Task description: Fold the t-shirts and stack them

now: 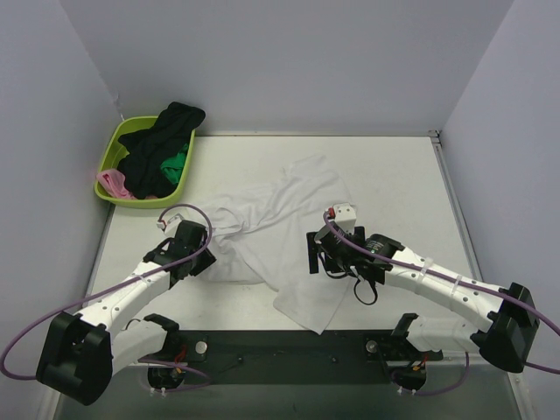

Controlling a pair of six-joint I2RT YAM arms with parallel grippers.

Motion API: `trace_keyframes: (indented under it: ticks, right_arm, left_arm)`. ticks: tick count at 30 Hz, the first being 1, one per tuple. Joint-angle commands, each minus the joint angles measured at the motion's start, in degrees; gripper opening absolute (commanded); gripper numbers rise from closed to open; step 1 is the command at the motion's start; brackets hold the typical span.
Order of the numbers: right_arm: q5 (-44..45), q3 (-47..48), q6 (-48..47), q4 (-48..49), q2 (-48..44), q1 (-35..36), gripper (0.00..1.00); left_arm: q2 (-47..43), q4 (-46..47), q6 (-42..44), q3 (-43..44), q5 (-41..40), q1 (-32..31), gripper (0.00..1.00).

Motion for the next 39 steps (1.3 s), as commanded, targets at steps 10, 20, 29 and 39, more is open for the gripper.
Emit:
trace_keyframes:
  ticks: [10, 20, 29, 39]
  right_arm:
    - [2.01, 2.18, 0.23, -1.26, 0.14, 0.47, 0.93]
    - [2.1, 1.48, 0.76, -1.08, 0.32, 0.56, 0.93]
    - [2.54, 0.34, 1.11, -1.0, -0.3, 0.73, 0.93]
    - [2.63, 0.51, 1.2, -1.0, 0.49, 0.82, 0.93]
  left_arm:
    - [-3.03, -3.63, 1.76, 5.33, -2.36, -0.33, 0.4]
    - [-3.3, -6.1, 3.95, 9.29, -6.49, -0.07, 0.4]
    - [3.82, -0.65, 4.74, 6.82, -6.76, 0.81, 0.39]
    - [6.02, 1.98, 4.83, 6.47, -6.15, 0.81, 0.36]
